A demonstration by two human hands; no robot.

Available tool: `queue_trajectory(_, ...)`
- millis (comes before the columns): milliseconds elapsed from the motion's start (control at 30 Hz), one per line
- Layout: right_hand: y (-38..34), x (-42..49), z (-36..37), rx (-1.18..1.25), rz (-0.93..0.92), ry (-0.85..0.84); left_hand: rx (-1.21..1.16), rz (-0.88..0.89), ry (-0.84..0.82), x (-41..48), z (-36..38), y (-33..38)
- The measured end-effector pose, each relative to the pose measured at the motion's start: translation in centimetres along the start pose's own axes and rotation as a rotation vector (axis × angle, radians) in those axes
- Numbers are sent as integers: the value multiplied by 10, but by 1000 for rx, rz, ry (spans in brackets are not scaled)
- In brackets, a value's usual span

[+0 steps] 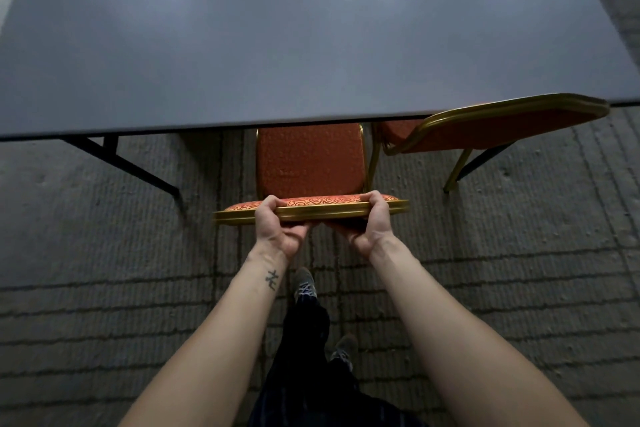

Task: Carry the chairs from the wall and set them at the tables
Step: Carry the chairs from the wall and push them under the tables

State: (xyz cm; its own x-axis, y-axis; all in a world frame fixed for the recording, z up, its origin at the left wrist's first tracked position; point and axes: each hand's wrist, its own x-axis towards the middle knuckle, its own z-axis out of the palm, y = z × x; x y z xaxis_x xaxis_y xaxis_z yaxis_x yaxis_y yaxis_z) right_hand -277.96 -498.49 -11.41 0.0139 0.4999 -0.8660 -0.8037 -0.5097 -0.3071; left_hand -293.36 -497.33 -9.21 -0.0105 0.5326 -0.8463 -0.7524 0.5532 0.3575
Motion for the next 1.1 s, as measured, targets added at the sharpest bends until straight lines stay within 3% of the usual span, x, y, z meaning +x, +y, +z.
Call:
queue_trajectory(833, -108, 92, 120, -87, -84, 52, 22, 42, -60, 111, 129, 85)
queue_trajectory(1100, -128, 109, 115, -99, -95, 113, -41, -3, -84, 123, 142, 76)
